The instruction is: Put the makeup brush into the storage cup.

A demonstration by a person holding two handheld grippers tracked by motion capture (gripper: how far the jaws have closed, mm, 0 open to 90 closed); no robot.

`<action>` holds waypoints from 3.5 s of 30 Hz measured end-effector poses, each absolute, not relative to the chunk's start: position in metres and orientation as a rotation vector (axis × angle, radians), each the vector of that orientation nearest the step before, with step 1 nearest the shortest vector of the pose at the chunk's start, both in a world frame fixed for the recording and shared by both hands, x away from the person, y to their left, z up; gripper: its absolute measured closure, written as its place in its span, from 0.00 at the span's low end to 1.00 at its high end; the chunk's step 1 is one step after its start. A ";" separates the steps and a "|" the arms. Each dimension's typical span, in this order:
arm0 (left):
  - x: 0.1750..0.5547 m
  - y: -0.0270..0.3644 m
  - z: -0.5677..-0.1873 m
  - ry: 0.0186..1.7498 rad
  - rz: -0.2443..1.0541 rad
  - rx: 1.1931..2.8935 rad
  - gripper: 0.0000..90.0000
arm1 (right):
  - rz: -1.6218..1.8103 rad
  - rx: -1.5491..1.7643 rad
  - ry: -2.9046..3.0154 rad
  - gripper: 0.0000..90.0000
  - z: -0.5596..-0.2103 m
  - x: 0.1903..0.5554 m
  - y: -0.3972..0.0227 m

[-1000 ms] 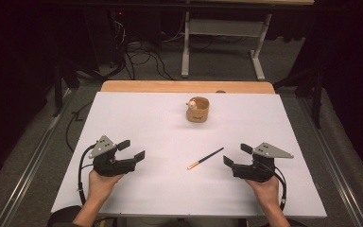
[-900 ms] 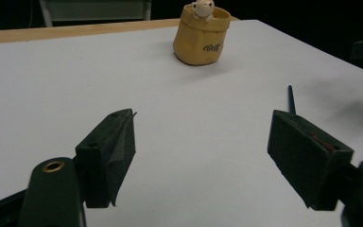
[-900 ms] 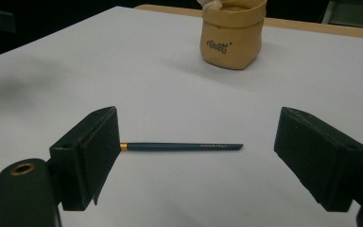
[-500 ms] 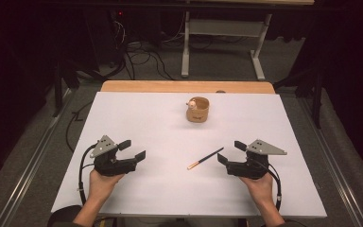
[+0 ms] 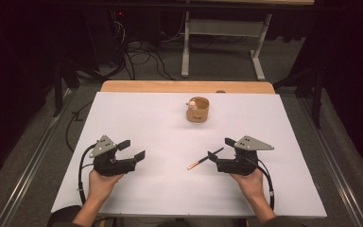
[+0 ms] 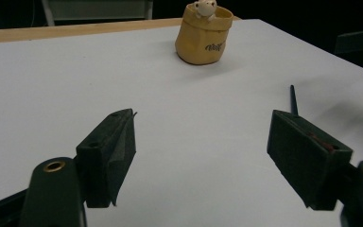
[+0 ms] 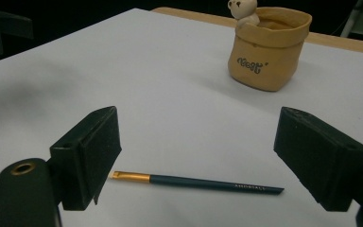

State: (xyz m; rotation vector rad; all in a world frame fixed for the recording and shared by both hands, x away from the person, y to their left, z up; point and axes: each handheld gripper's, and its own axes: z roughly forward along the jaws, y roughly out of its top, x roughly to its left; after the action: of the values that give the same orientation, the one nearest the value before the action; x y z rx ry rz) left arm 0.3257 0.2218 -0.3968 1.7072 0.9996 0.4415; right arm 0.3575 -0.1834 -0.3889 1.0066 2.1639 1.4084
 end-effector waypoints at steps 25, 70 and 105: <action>0.326 0.220 -0.397 0.997 0.441 1.717 0.28 | 1.458 0.976 2.172 0.19 -0.384 0.374 -0.158; 0.324 0.222 -0.396 0.992 0.440 1.702 0.27 | 1.240 0.938 2.378 0.19 -0.363 0.399 -0.118; 0.323 0.222 -0.396 0.988 0.445 1.702 0.27 | 0.935 0.837 2.550 0.23 -0.340 0.407 -0.113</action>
State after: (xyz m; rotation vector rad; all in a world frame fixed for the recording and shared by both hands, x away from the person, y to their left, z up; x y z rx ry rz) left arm 0.3230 0.2217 -0.3958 1.7020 0.9884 0.4451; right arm 0.4074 -0.1126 -0.3398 0.8368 2.5497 0.9349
